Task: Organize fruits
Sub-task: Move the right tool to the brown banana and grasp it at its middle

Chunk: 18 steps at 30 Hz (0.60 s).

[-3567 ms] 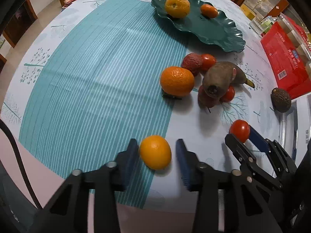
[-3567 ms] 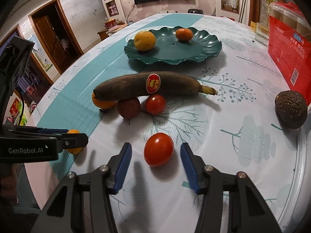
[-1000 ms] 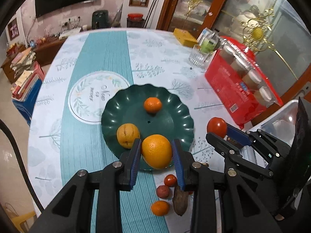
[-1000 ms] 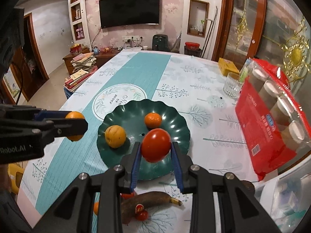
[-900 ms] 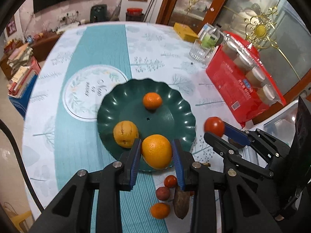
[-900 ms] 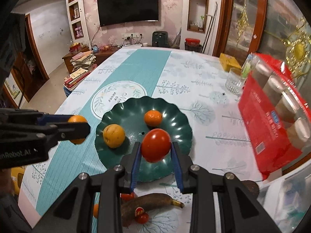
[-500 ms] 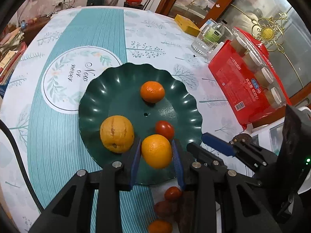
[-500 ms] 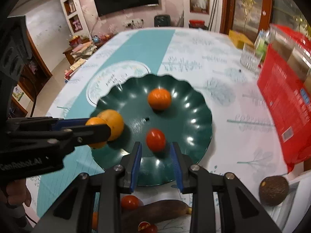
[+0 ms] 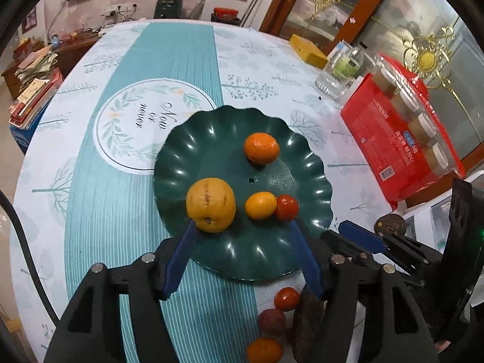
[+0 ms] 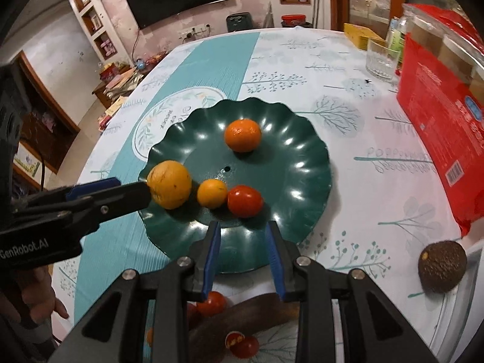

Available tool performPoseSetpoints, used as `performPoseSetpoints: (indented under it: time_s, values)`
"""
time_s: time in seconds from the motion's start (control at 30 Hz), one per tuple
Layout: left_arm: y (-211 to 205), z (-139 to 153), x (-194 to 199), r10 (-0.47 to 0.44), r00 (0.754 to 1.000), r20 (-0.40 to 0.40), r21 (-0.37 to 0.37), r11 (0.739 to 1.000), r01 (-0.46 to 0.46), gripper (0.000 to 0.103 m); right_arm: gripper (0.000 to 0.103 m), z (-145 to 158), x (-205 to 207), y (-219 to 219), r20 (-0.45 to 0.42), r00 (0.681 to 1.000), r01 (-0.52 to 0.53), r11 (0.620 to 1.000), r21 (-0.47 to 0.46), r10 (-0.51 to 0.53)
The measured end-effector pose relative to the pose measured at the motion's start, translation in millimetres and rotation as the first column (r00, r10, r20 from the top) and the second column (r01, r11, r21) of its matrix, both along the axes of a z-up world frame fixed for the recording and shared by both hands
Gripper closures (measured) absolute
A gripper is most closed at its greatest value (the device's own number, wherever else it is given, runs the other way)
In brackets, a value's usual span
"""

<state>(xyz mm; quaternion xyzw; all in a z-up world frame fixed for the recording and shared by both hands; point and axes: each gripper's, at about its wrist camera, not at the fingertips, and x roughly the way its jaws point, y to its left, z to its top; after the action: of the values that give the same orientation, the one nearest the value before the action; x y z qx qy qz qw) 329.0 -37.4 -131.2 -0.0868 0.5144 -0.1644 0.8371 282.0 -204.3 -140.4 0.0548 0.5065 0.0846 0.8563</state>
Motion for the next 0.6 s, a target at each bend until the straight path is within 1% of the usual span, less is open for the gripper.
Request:
performPoseSetpoints:
  time_s: [0.17,0.33,0.43,0.5,0.6]
  values:
    - [9,5,-14,0.004,1.0,0.016,-0.01,1.0,-0.004,0.039,0.072,5,-10,-11,-0.015,0.998,0.065,0.997,0.033,-0.064]
    - [17,10,-34,-0.006,0.999,0.032,0.023,1.0,0.006,0.039,0.072,3,-23,-21,-0.066,0.99,0.131,0.987,0.094,-0.125]
    - [23,12,-48,-0.005,0.999,0.032,0.036,0.999,0.004,0.039,0.072,2,-31,-22,-0.092,0.986,0.145,0.984,0.105,-0.135]
    - [26,13,-56,-0.002,1.0,0.03,0.028,1.0,0.001,0.039,0.072,2,-39,-21,-0.11,0.983,0.157,0.982,0.101,-0.146]
    - [30,15,-68,-0.005,0.999,0.032,0.015,1.0,0.004,0.039,0.072,-1,-51,-21,-0.14,0.978,0.171,0.976,0.132,-0.153]
